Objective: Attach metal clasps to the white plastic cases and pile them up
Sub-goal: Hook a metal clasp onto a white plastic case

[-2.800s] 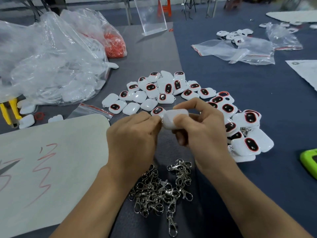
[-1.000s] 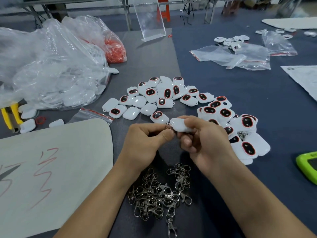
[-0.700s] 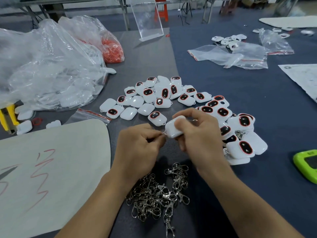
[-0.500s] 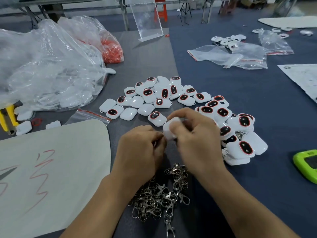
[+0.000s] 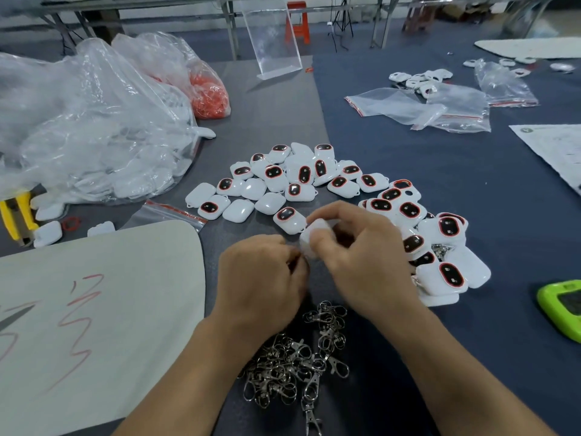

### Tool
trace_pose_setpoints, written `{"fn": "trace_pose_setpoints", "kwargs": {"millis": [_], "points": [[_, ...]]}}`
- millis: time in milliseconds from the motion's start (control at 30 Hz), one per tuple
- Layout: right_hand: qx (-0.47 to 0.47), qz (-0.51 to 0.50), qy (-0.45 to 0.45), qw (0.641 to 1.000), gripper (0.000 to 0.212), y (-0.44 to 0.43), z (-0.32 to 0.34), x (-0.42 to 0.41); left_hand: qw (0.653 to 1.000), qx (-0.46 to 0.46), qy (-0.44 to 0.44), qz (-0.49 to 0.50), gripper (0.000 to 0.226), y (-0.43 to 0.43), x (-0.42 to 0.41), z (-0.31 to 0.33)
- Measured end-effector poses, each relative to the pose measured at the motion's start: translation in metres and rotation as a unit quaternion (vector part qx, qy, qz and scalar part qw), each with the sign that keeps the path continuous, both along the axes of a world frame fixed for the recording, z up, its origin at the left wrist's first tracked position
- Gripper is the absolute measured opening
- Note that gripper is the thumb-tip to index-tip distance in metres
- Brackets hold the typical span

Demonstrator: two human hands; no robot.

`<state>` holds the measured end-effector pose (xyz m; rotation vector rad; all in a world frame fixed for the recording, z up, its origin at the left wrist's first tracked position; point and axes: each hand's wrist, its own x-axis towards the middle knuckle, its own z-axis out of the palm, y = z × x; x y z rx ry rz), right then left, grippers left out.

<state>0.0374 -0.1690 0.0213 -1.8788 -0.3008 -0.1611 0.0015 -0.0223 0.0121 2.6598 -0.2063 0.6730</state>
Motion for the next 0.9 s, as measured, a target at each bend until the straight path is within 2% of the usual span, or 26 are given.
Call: {"fn": "trace_pose_setpoints", "kwargs": {"millis": [33,67,133,200,300,367,467,533,667,767,900], "points": [[-0.025,0.013,-0.027,0.999,0.013,0.002,-0.001,-0.003,0.999,0.034,-0.021,-0.011,0.023,0.001,0.000,0.001],[-0.013,0.026,-0.018,0.999,0.013,0.003,-0.001,-0.004,0.998,0.050,-0.037,-0.017,0.023,0.001,0.000,0.002],[0.092,0.032,0.067,0.993,0.012,0.001,0.002,-0.001,0.998,0.048,-0.050,-0.002,0.026,0.001,0.000,0.004],[0.191,0.010,0.170,0.967,0.014,-0.001,0.004,0.004,0.998,0.017,-0.052,0.016,0.025,0.000,0.002,0.003],[0.232,-0.019,0.239,0.943,0.021,-0.006,0.006,0.011,0.991,-0.133,0.012,0.009,0.014,0.000,0.006,0.000],[0.230,-0.023,0.250,0.940,0.022,-0.009,0.005,0.014,0.961,-0.269,0.064,0.012,0.016,0.004,0.010,0.000],[0.211,-0.023,0.249,0.945,0.020,-0.012,0.003,0.016,0.928,-0.359,0.100,0.000,0.018,0.006,0.011,-0.001],[0.194,-0.029,0.235,0.952,0.020,-0.011,0.001,0.016,0.910,-0.402,0.105,-0.012,0.013,0.005,0.011,-0.001],[0.073,-0.081,0.142,0.984,0.018,-0.010,-0.003,0.014,0.882,-0.458,0.108,-0.027,0.025,0.005,0.010,0.003],[-0.003,-0.018,0.046,0.999,0.020,-0.009,0.000,0.008,0.862,-0.491,0.125,-0.024,0.027,0.002,0.009,0.006],[-0.123,0.015,-0.071,0.990,0.021,-0.005,0.001,-0.004,0.813,-0.562,0.152,-0.010,0.026,0.000,0.009,0.005]]}}
